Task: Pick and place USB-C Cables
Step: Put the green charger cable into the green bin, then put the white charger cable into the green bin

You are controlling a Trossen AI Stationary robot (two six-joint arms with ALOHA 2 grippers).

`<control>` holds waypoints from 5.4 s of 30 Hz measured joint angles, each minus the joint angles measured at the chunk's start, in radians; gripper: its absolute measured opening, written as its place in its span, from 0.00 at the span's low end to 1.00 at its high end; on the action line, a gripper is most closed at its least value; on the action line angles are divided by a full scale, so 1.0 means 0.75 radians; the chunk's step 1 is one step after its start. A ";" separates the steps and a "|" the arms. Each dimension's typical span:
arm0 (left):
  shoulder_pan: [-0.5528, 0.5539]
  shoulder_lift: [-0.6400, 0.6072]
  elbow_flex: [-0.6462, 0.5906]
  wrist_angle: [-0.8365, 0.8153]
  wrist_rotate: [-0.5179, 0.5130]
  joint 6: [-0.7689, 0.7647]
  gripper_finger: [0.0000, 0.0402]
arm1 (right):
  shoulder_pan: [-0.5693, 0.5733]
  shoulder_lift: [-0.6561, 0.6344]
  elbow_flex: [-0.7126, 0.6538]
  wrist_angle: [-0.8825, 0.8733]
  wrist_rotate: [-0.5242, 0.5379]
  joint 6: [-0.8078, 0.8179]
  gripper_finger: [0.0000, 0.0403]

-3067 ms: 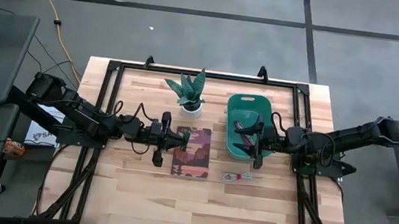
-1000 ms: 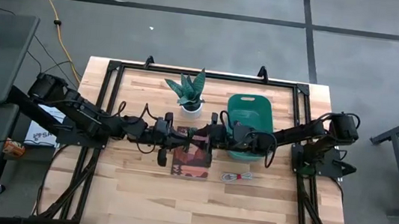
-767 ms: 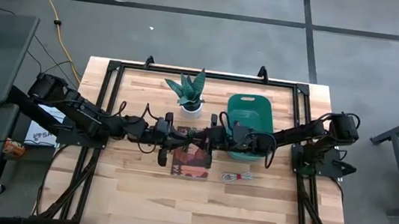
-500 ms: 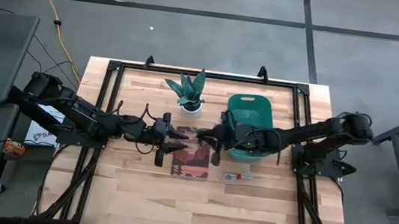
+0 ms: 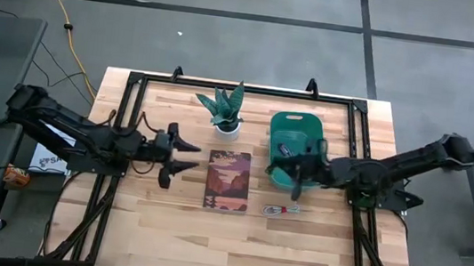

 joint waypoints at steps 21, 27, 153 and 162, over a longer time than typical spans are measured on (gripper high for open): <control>0.004 -0.081 -0.083 0.080 -0.111 0.003 0.49 | -0.001 -0.136 -0.135 0.123 0.103 -0.020 0.01; 0.004 -0.081 -0.083 0.080 -0.111 0.003 0.49 | -0.003 -0.132 -0.045 -0.101 0.354 0.099 0.00; 0.004 -0.081 -0.083 0.175 -0.069 -0.022 0.49 | 0.464 0.656 0.740 -1.535 -0.073 1.099 0.46; 0.004 -0.081 -0.083 0.175 -0.069 -0.022 0.49 | 0.463 0.929 0.901 -1.769 -0.171 1.398 0.46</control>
